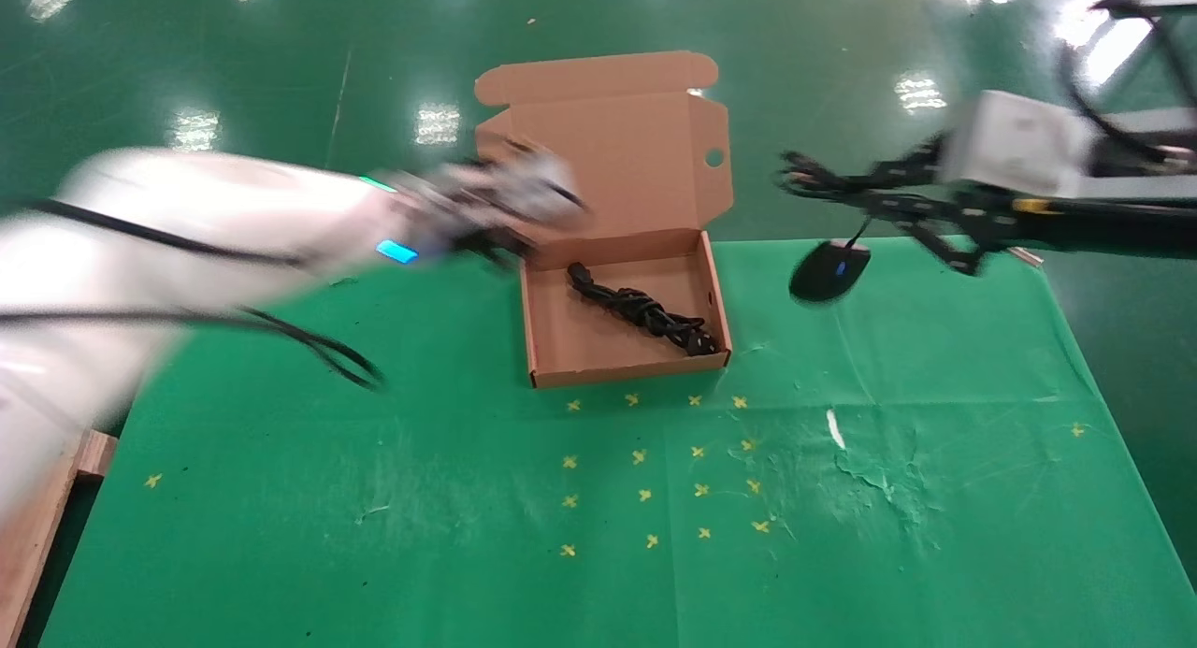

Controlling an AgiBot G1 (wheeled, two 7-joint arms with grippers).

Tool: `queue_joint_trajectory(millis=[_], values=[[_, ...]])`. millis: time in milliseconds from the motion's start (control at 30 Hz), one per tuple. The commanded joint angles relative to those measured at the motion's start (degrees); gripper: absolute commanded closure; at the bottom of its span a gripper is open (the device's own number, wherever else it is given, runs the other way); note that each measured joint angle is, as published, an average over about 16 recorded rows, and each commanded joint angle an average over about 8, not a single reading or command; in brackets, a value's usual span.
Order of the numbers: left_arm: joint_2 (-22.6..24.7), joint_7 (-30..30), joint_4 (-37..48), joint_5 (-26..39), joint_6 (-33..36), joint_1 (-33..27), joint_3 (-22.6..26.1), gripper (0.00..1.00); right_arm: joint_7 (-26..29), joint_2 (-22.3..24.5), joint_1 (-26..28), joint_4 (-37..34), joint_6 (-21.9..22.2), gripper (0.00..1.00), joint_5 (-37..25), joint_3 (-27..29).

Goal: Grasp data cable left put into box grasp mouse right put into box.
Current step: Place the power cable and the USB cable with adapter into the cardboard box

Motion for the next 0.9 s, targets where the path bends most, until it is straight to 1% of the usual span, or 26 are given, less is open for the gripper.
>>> queue_joint_trajectory(millis=[33,133,200,367,467,567,700,800,900], values=[[-3.18,-0.66,1.78,-0.81,-0.45,-1.54,-1.32,0.00,-0.56,-1.97,0.72,-0.52,0.20,1.00,-0.64,-0.67],[-5.78,-1.23,2.36,-0.91,-0.66,-2.34,-2.06,0.00,-1.22,-5.82,0.82,-1.63,0.40,1.00,-0.89,-2.05],[-6.50,-1.47,2.27,-0.84,-0.75,-2.47,-2.23,0.00,-1.56,-8.47,0.84,-2.33,0.45,1.00,-0.73,-2.90],[-6.73,-1.87,1.75,-0.57,-0.72,-2.37,-2.21,0.00,-3.05,-14.95,1.20,-4.24,0.27,1.00,-0.07,-4.90],[-6.78,-2.11,1.57,-0.39,-0.69,-2.34,-2.19,0.00,-4.89,-18.76,1.09,-6.76,0.41,1.00,-0.14,-6.26],[-6.83,-2.32,1.42,-0.24,-0.67,-2.32,-2.17,0.00,-6.88,-22.21,0.94,-11.64,1.42,1.00,-1.34,-7.69],[-6.87,-2.55,1.26,-0.06,-0.64,-2.30,-2.15,0.00,-9.66,-25.87,1.38,-21.00,4.36,1.00,-4.02,-9.10],[-6.90,-2.69,1.16,0.05,-0.63,-2.29,-2.14,0.00,-12.32,-27.68,2.43,-27.66,6.70,1.00,-5.09,-9.23],[-6.92,-2.82,1.08,0.15,-0.61,-2.27,-2.12,0.00,-15.86,-28.83,3.50,-32.90,7.96,1.00,-4.47,-8.63]])
